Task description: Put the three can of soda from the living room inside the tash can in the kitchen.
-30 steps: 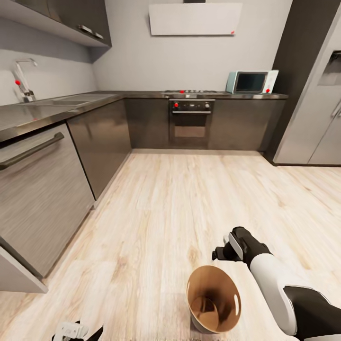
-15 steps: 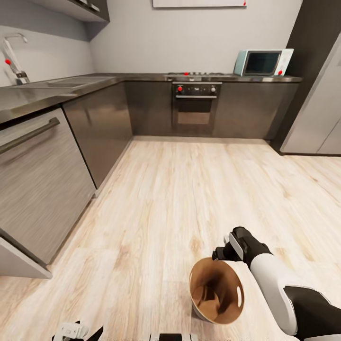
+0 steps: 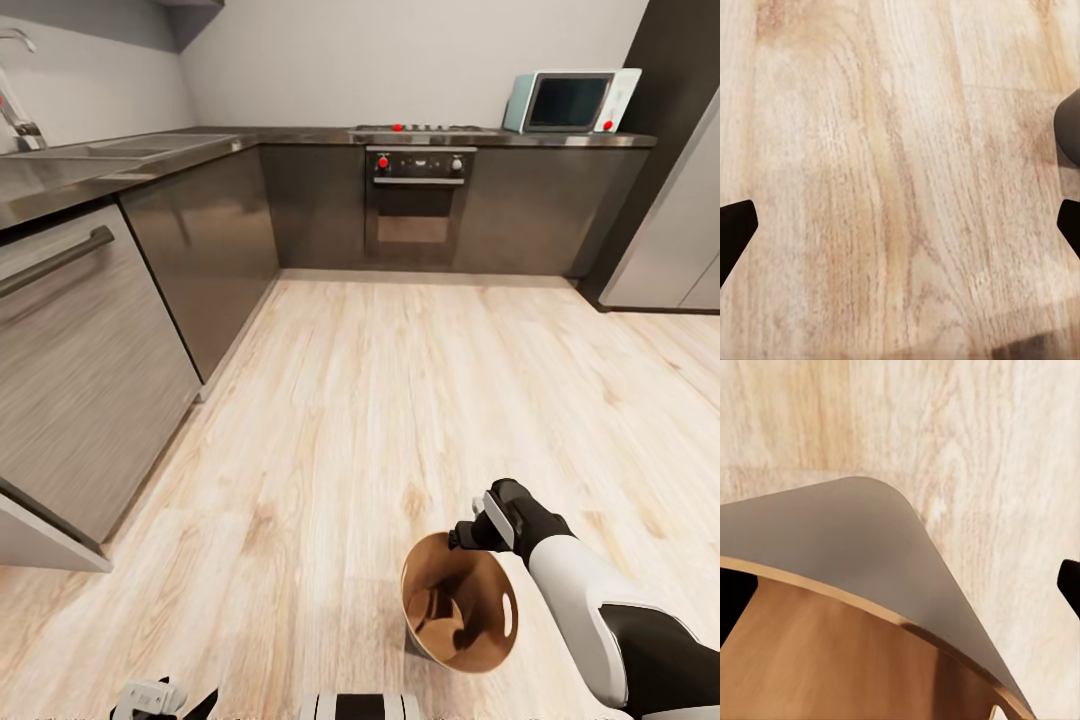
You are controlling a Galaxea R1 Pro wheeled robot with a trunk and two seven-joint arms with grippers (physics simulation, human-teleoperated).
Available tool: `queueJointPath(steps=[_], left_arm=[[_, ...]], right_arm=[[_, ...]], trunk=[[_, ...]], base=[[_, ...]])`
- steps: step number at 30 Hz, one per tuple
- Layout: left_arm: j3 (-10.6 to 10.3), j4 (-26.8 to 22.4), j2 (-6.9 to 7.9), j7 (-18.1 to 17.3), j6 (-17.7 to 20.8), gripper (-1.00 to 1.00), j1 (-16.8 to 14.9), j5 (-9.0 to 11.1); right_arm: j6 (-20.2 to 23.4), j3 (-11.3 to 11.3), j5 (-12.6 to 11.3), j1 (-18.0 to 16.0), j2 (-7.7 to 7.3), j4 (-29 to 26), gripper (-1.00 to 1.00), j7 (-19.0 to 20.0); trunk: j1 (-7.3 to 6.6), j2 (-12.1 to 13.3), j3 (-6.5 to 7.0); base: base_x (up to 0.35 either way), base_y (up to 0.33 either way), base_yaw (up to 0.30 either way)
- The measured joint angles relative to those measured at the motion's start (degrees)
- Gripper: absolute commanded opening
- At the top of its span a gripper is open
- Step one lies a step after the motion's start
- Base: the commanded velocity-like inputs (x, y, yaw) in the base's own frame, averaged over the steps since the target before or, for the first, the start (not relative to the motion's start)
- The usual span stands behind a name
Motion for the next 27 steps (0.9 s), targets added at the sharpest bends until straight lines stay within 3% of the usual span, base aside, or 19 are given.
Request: queueJointPath(steps=[27], left_arm=[[0.0, -0.3, 0.01, -0.1, 0.0, 1.00, 0.0, 0.0]], right_arm=[[0.0, 0.1, 0.1, 0.1, 0.07, 0.0, 1.00, 0.0]], trunk=[[0.00, 0.0, -0.61]], base=[[0.000, 0.000, 0.000]])
